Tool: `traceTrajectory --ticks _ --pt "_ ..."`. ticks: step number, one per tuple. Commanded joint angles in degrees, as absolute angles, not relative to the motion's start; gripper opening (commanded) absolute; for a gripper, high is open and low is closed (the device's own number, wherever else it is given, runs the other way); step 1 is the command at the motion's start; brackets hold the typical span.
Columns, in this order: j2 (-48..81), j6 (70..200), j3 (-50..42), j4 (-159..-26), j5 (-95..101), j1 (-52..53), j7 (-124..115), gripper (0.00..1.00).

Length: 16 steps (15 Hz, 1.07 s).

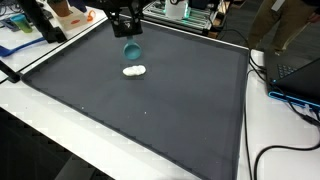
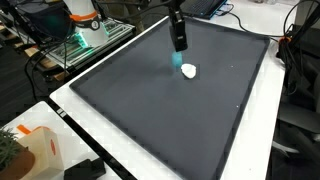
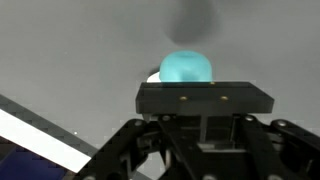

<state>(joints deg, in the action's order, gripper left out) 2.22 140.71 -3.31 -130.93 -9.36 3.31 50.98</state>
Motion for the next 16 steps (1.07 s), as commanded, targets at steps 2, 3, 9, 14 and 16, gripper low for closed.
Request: traceTrajectory --ticks 2,3,9,14,16 --pt "2.7 142.8 -1.1 -131.1 -9.9 1.8 51.8 0.21" --pt "2.9 143.4 -0.9 -131.1 -9.9 1.8 51.8 0.21" --pt "4.0 149.4 1.1 -131.4 -10.3 1.8 52.6 0.21" --pt "8.9 148.4 1.6 -130.0 -8.0 1.4 51.1 0.21" --pt "11.8 148.7 2.2 -128.9 -9.0 0.7 52.4 0.21"
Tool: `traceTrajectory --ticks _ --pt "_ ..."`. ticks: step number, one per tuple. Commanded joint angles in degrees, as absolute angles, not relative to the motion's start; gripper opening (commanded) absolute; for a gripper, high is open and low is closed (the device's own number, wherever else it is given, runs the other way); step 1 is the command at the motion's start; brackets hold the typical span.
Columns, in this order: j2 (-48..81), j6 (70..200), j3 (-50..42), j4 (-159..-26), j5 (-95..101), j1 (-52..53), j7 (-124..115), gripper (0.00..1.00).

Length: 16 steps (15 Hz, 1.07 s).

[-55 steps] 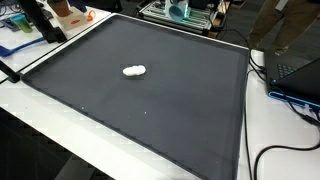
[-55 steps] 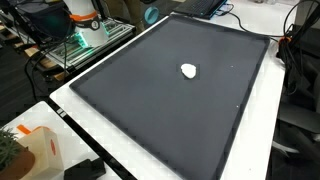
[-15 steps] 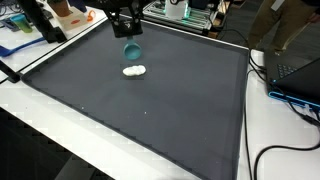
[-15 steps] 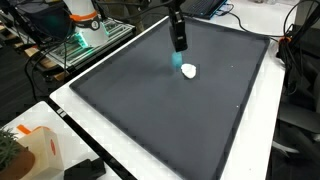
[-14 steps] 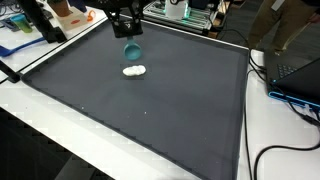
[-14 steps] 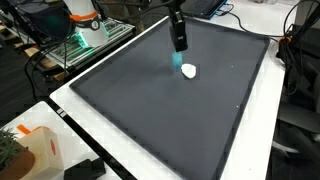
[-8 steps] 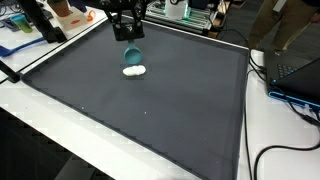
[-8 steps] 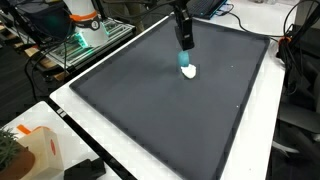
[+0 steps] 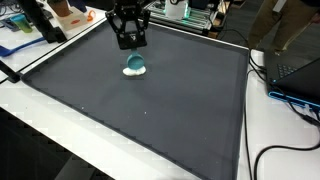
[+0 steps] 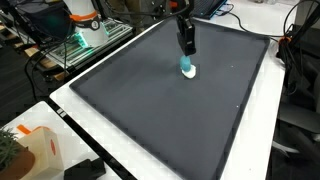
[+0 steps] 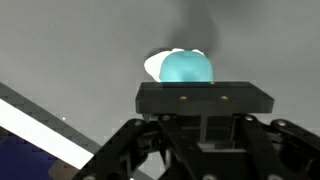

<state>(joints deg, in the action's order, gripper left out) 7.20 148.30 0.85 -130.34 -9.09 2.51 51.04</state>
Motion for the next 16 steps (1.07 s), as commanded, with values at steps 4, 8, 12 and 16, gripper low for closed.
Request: traceTrajectory --ticks 4,8,12,16 --pt "14.1 146.6 3.2 -126.4 -7.9 0.5 51.4 0.21" --pt "18.1 135.7 3.1 -118.6 -2.5 1.8 45.1 0.21" --pt "25.7 126.9 4.8 -107.3 -2.7 1.9 41.2 0.21" --pt "24.5 119.3 3.2 -102.4 2.8 3.1 29.6 0.21"
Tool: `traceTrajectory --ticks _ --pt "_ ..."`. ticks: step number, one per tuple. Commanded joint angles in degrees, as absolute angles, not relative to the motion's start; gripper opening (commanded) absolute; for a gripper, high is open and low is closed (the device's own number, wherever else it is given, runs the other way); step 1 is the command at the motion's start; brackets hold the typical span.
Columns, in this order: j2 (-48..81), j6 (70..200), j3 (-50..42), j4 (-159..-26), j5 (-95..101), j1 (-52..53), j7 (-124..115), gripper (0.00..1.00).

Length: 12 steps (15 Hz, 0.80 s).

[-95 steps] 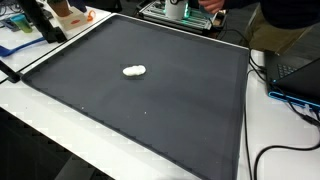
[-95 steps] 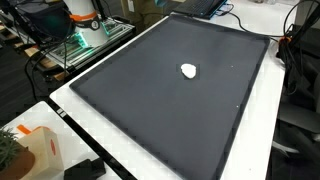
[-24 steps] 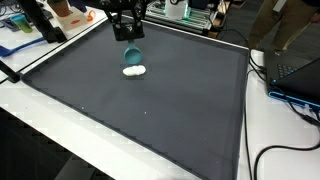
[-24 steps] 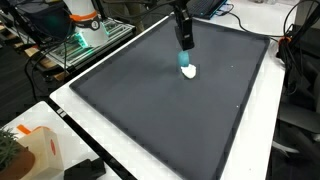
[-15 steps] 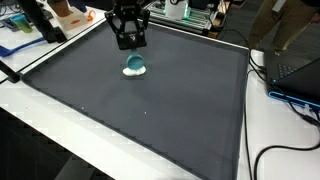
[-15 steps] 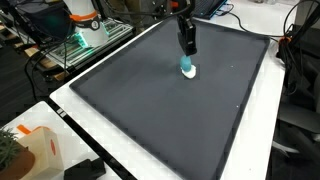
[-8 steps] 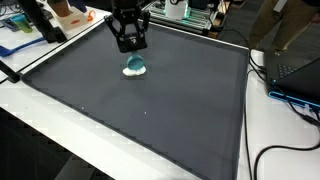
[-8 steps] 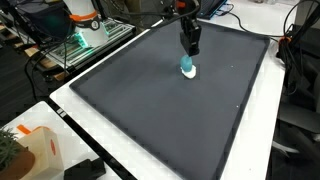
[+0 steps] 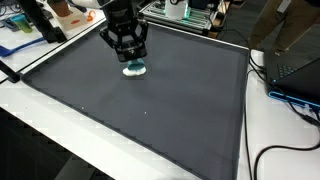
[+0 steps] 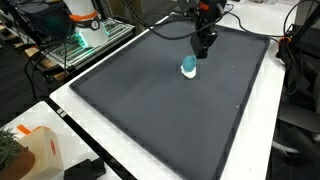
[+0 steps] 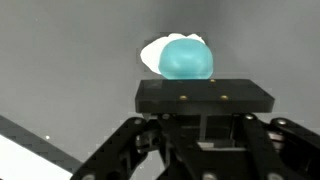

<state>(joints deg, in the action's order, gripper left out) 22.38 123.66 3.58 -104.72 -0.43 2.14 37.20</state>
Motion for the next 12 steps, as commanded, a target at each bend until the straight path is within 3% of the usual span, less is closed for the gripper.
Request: traceTrajectory --ticks 1,12 --pt "21.0 117.0 3.5 -104.0 3.0 2.6 28.0 0.21" --pt "-11.8 119.1 4.0 -132.1 -9.5 2.5 15.6 0.21"
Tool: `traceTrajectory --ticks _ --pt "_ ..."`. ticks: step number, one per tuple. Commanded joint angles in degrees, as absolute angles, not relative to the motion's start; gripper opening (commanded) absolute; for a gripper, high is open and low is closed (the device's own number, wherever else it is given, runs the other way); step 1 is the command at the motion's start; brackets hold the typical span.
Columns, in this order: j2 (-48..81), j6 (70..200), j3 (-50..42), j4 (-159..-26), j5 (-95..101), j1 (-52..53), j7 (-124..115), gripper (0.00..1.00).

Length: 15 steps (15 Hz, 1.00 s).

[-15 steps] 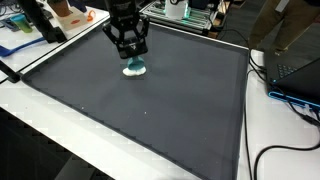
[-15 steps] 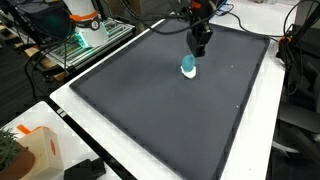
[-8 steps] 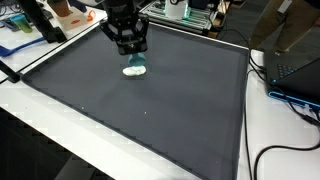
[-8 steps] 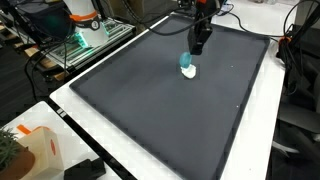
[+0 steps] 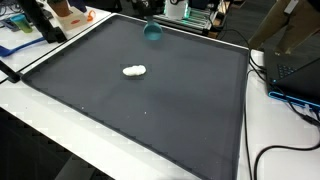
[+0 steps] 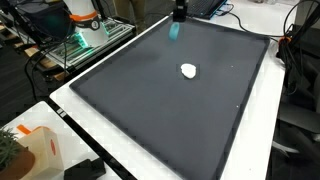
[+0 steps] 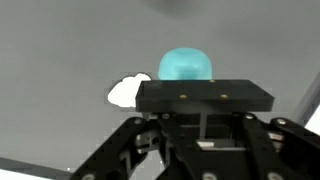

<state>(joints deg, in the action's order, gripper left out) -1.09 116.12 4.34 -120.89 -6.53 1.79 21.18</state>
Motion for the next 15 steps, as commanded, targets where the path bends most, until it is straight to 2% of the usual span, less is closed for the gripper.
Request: traceTrajectory --ticks 1,5,6,9,12,13,15 --pt "-14.9 119.3 4.0 -135.1 -11.0 2.9 13.8 0.21" --pt "-27.3 121.4 3.0 -147.5 -19.3 5.4 12.6 0.21" --pt "-19.1 118.5 3.1 -139.3 -15.2 4.8 12.6 0.46" --pt "-25.3 120.0 2.7 -145.4 -17.2 5.8 12.4 0.46" --pt "-26.2 120.2 2.5 -146.1 -17.3 5.9 12.4 0.46" --pt "-26.2 120.2 2.5 -146.1 -17.3 5.8 12.4 0.21" --pt "-23.2 119.8 3.9 -143.6 -18.3 5.7 6.0 0.21"
